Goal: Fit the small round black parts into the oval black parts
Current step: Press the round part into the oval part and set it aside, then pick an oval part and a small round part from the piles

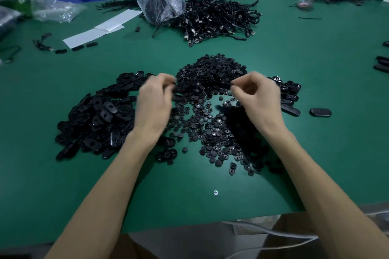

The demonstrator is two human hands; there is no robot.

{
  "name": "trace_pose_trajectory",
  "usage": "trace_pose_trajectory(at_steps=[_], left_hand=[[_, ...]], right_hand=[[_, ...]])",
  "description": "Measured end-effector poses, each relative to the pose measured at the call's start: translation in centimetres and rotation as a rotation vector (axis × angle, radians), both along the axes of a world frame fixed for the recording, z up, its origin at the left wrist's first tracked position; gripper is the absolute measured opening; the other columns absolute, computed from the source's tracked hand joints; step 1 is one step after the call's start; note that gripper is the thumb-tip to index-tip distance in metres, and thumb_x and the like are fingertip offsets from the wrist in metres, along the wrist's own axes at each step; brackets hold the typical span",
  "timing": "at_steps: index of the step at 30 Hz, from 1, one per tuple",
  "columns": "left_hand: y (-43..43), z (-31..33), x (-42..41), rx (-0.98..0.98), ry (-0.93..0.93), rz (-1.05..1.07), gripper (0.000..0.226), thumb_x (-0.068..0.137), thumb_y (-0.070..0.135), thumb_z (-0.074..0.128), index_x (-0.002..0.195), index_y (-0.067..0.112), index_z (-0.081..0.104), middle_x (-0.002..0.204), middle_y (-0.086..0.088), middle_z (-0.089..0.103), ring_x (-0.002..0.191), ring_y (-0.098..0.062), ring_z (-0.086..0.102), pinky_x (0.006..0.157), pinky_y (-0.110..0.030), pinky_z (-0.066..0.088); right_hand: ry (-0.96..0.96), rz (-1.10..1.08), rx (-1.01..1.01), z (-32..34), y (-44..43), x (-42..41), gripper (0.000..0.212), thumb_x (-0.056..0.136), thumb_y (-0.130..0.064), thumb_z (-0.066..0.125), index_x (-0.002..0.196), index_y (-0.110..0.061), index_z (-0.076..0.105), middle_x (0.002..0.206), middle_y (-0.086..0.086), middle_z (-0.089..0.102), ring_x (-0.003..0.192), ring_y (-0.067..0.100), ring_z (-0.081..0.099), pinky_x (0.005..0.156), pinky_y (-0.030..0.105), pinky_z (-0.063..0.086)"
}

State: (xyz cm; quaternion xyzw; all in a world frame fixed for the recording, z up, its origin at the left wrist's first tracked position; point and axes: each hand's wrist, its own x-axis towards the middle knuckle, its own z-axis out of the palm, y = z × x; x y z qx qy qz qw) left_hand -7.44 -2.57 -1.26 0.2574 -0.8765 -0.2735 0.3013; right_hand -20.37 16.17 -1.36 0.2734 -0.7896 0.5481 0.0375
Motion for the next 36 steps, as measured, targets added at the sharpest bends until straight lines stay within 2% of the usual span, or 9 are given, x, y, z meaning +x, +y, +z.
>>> trace_pose_trajectory(at_steps=[3,7,11,15,20,22,27,32,36], left_hand=[[-2.5,-0.3,1.2,-0.276,-0.344,0.311,0.030,0.106,0.016,0.055,0.130,-0.002,0.059,0.132,-0.023,0.056,0.123,-0.036,0.052,0.105,-0.044,0.045],[-3.7,-0.4,1.9,-0.262,-0.556,0.394,0.036,0.107,0.021,0.056,0.126,-0.010,0.056,0.133,-0.032,0.052,0.126,-0.047,0.046,0.108,-0.052,0.037],[-4.5,-0.5,1.9,-0.277,-0.473,0.398,0.022,0.104,0.000,0.049,0.117,-0.008,0.065,0.120,-0.031,0.060,0.114,-0.047,0.054,0.101,-0.053,0.043],[-4.5,-0.4,1.8,-0.207,-0.343,0.367,0.025,0.106,0.005,0.051,0.122,-0.005,0.067,0.122,-0.026,0.062,0.116,-0.041,0.057,0.103,-0.050,0.046],[-1.8,-0.2,0.5,-0.062,-0.012,0.172,0.017,0.105,0.015,0.059,0.118,0.003,0.064,0.115,-0.009,0.059,0.091,-0.011,0.055,0.081,-0.008,0.045],[-0.6,-0.4,-0.1,-0.043,0.044,0.042,0.012,0.104,0.015,0.061,0.112,0.007,0.063,0.107,-0.003,0.059,0.084,-0.001,0.053,0.079,-0.001,0.042],[1.3,-1.1,-0.5,-0.045,0.155,-0.193,0.005,0.102,0.016,0.066,0.105,0.015,0.063,0.099,0.002,0.064,0.083,-0.005,0.058,0.079,-0.007,0.044],[2.8,-0.9,-0.7,0.445,0.263,-0.356,0.016,0.099,0.011,0.071,0.115,0.012,0.070,0.092,-0.002,0.074,0.079,-0.016,0.075,0.069,-0.026,0.057],[3.4,-1.0,-0.9,0.573,0.281,-0.429,0.025,0.099,0.006,0.070,0.124,0.005,0.067,0.093,-0.010,0.074,0.078,-0.027,0.077,0.066,-0.029,0.060]], right_hand=[[0.153,-0.235,0.107,0.0,0.9,-1.2,0.008,0.096,-0.008,0.065,0.101,-0.010,0.071,0.101,0.003,0.063,0.085,0.014,0.058,0.085,0.028,0.049],[0.209,-0.381,0.302,-0.5,1.9,-2.4,0.017,0.100,-0.006,0.054,0.111,-0.001,0.066,0.116,0.017,0.058,0.104,0.032,0.056,0.092,0.037,0.040],[0.194,-0.450,0.412,-0.7,2.6,-3.1,0.025,0.098,0.001,0.049,0.115,0.000,0.067,0.120,0.022,0.057,0.114,0.038,0.049,0.096,0.041,0.038],[0.172,-0.457,0.523,-1.0,2.5,-3.2,0.033,0.096,0.002,0.047,0.120,-0.002,0.068,0.121,0.024,0.059,0.117,0.041,0.045,0.100,0.043,0.036],[0.264,-0.384,0.476,-1.0,1.8,-2.7,0.021,0.100,-0.014,0.057,0.114,-0.007,0.071,0.118,0.016,0.057,0.117,0.036,0.043,0.096,0.042,0.030],[0.299,-0.232,0.426,-0.9,1.2,-2.1,0.017,0.099,-0.023,0.065,0.111,-0.013,0.073,0.112,0.008,0.059,0.114,0.030,0.044,0.092,0.037,0.027],[0.293,0.076,0.470,-1.6,-0.5,-0.8,0.024,0.091,-0.042,0.074,0.108,-0.025,0.076,0.104,-0.008,0.052,0.108,0.016,0.037,0.087,0.031,0.021],[0.232,0.099,0.474,-1.8,-0.9,-0.6,0.011,0.091,-0.037,0.076,0.097,-0.028,0.076,0.097,-0.007,0.055,0.104,0.017,0.039,0.086,0.032,0.024],[0.156,0.125,0.445,-1.5,-0.9,-0.5,0.009,0.090,-0.029,0.079,0.088,-0.028,0.070,0.095,-0.007,0.057,0.102,0.015,0.040,0.090,0.034,0.033]])
